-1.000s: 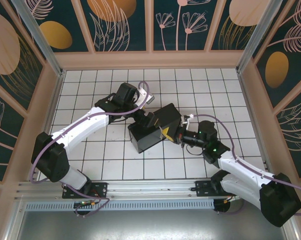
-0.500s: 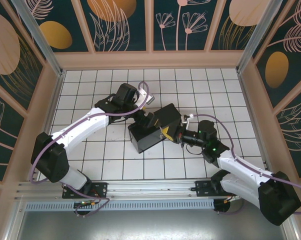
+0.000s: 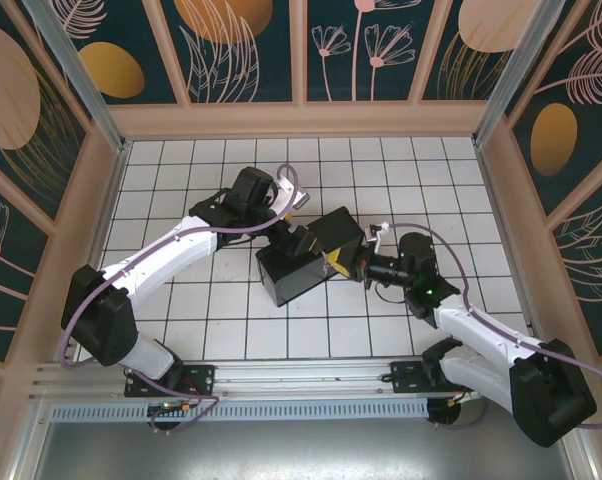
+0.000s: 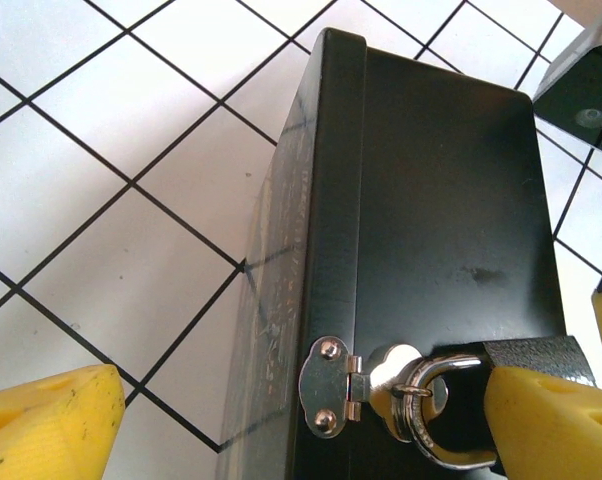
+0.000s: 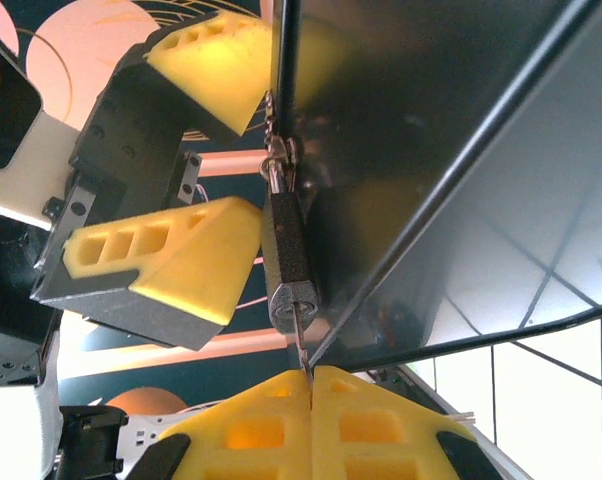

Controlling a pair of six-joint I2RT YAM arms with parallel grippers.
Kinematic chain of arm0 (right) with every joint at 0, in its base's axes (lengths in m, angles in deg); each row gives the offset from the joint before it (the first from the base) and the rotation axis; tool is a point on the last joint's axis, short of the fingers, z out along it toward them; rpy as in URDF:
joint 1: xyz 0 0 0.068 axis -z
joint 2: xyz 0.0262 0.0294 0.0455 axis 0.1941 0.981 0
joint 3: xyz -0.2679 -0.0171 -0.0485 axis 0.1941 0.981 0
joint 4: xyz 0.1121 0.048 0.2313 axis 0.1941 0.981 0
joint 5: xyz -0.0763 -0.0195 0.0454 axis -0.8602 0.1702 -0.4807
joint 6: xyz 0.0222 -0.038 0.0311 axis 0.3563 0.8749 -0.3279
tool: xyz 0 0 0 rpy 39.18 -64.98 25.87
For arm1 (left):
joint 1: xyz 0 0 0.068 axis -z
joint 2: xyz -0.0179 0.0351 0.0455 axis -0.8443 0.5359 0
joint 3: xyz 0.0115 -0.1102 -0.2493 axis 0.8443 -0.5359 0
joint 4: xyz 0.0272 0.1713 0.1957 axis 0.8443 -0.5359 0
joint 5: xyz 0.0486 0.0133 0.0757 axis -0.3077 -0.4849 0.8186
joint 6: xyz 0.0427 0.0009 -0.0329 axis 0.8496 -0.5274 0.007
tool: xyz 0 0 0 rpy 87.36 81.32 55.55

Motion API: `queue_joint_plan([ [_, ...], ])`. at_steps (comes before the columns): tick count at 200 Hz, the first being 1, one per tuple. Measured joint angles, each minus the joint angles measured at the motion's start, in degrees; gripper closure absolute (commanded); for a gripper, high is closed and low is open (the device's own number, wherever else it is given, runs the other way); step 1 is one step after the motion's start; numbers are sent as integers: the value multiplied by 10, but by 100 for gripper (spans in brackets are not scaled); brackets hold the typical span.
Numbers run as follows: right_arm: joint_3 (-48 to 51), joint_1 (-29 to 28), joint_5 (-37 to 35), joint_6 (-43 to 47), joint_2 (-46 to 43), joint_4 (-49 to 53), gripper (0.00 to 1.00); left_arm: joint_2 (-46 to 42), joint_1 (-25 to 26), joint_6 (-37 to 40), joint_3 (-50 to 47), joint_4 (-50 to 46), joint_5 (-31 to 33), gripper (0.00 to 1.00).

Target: Unlock the padlock with the key

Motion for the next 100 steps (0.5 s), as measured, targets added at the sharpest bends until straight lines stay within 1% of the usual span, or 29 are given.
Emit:
queue_joint_plan([
  [100,-52,3,26,24,64,18,100,0,1,9,-2,5,-15,8],
])
